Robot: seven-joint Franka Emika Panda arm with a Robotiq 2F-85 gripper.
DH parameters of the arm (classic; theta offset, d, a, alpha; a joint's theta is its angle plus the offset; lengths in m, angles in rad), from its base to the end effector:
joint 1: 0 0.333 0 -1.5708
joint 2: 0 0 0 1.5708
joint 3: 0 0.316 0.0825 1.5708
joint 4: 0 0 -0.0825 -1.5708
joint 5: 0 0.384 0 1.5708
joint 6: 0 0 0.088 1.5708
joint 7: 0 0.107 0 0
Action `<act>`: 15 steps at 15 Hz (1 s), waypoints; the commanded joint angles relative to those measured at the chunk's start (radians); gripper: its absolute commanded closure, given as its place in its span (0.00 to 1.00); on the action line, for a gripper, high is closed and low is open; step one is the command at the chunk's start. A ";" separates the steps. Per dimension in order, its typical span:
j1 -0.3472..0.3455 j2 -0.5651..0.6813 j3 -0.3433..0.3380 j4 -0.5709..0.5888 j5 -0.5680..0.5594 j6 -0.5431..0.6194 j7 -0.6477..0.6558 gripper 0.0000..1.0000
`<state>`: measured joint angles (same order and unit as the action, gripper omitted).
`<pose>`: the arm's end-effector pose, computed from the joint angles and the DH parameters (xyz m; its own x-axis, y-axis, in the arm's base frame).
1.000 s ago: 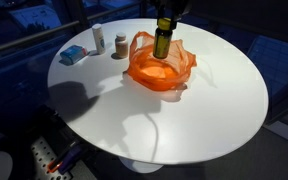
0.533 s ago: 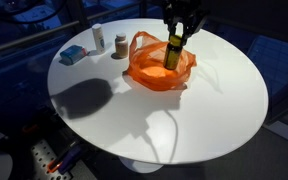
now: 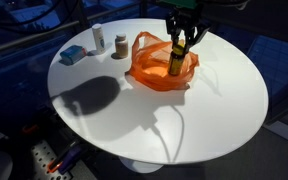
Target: Put the black and yellow bottle in the orange plastic bag
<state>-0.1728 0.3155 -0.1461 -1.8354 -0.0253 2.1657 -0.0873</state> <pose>0.6020 -0.1937 0.3627 0.9780 -0.2082 0.0113 -0.2084 -0.9757 0.0676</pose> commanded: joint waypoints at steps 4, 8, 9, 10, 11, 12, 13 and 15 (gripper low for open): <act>-0.010 0.014 0.006 -0.024 0.007 0.014 -0.020 0.80; -0.009 0.008 0.006 -0.043 0.003 0.025 -0.023 0.80; -0.009 0.005 0.006 -0.045 0.004 0.024 -0.024 0.80; -0.009 0.003 0.006 -0.046 0.003 0.022 -0.024 0.71; -0.009 0.001 0.007 -0.046 0.004 0.019 -0.024 0.55; -0.008 0.001 0.007 -0.047 0.003 0.017 -0.024 0.53; -0.008 0.000 0.006 -0.047 0.002 0.016 -0.024 0.41; -0.008 -0.004 0.007 -0.050 0.002 0.012 -0.026 0.24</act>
<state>-0.1728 0.3377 -0.1454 -1.8616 -0.0254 2.1745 -0.0884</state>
